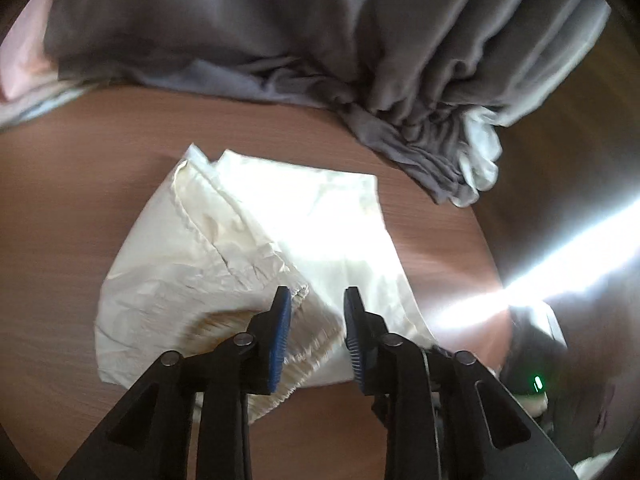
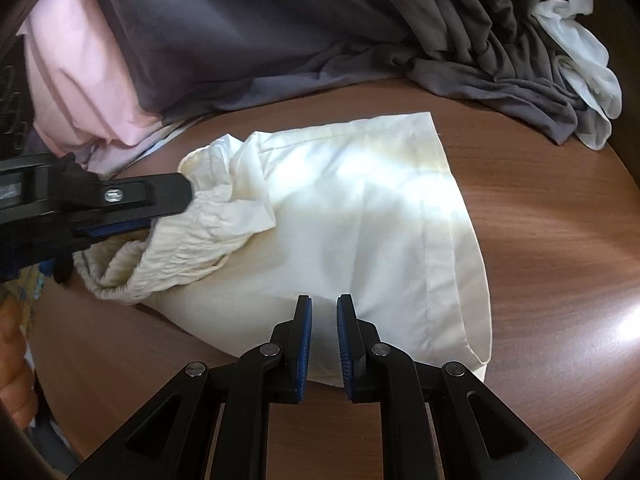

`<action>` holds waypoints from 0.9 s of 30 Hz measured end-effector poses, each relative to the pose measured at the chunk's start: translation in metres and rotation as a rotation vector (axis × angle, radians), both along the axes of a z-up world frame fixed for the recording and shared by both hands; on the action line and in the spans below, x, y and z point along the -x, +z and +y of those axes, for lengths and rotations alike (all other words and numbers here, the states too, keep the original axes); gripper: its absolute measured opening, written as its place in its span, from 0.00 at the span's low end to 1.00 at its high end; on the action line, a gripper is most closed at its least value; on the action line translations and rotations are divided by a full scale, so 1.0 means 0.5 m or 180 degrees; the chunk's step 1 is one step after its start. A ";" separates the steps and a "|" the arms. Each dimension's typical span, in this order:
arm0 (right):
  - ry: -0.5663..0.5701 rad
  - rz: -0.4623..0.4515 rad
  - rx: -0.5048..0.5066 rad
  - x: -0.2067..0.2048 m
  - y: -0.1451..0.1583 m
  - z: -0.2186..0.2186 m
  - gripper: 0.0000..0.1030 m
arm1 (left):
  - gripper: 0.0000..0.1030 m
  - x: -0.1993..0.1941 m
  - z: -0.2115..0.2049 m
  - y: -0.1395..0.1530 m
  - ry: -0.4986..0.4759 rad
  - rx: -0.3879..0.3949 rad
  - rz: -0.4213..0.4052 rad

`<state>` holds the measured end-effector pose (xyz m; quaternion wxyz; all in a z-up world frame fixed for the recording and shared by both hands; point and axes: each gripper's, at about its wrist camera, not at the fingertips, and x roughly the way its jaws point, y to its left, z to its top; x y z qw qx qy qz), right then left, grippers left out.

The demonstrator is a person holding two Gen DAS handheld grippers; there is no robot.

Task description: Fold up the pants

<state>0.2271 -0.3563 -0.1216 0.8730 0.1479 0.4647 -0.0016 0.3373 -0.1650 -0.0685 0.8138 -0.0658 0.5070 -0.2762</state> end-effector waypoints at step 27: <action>-0.0184 -0.0092 -0.0584 0.003 0.070 0.060 0.49 | 0.38 0.107 0.021 -0.029 -0.0773 -0.1145 -0.1112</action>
